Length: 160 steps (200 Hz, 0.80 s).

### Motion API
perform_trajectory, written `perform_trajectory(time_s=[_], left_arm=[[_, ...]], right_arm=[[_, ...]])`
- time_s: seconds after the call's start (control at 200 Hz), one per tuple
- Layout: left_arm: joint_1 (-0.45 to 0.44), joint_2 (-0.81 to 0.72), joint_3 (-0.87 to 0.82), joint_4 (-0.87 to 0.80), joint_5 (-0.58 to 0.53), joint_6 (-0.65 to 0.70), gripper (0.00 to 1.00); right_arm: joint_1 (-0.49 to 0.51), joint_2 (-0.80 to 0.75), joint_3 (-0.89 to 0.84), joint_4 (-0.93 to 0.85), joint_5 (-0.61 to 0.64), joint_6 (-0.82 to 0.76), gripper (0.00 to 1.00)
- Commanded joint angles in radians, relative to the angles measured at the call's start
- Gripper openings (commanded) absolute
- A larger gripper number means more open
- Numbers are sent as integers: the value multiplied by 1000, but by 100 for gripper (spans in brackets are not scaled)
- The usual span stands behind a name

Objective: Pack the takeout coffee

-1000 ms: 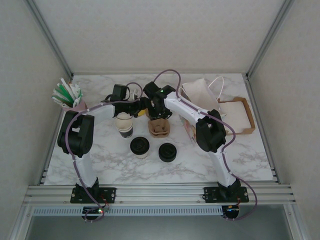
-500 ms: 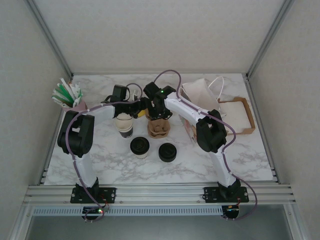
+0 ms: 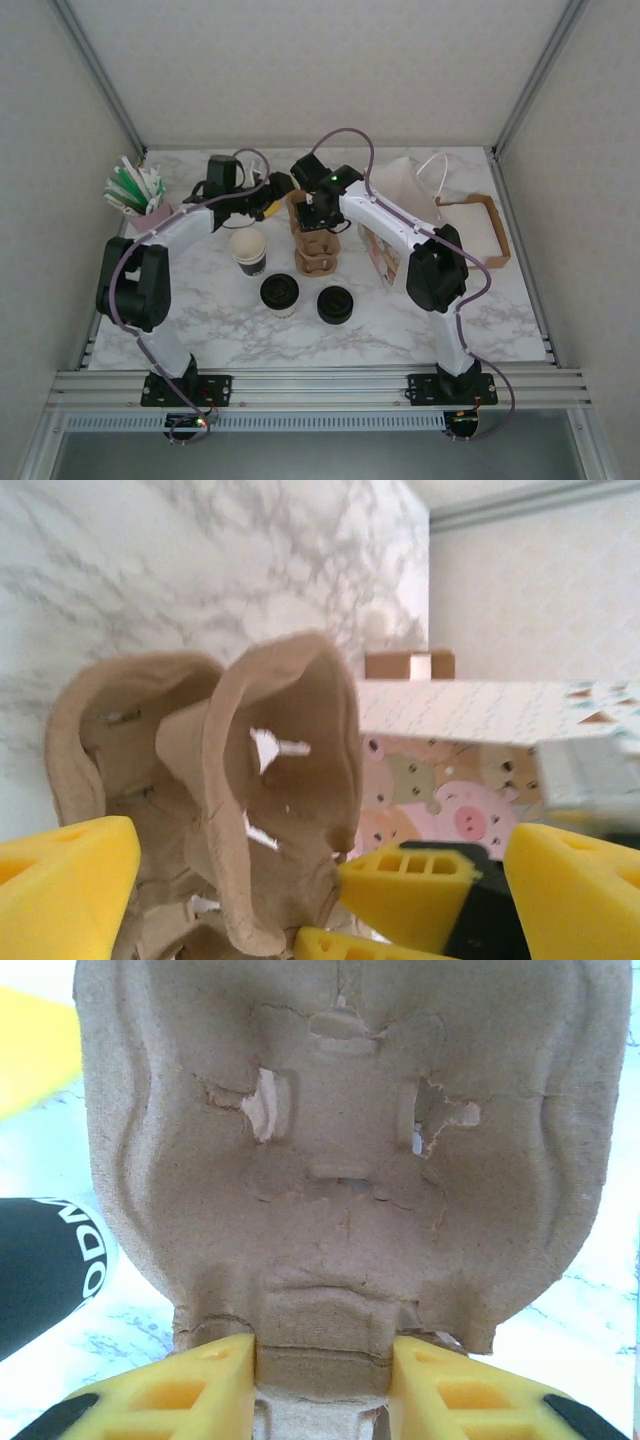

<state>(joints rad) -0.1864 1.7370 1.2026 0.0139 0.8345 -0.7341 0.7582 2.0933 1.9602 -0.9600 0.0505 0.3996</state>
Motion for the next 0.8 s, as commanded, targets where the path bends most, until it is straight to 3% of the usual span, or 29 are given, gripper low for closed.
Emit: perform_trajectory(time_s=[0.0,0.355,0.796], left_arm=[[38,-87,44,2,-55,-28,99],[132,-290,73,-85,-171,-33,100],[194,-419,32,-147,-181,-19,100]], right_arm=[[8,-57,-23,1,-16,-8,36],[31,-189,-70,51,-150,-47,35],[84,-350,-53,119,-348,-73,35]])
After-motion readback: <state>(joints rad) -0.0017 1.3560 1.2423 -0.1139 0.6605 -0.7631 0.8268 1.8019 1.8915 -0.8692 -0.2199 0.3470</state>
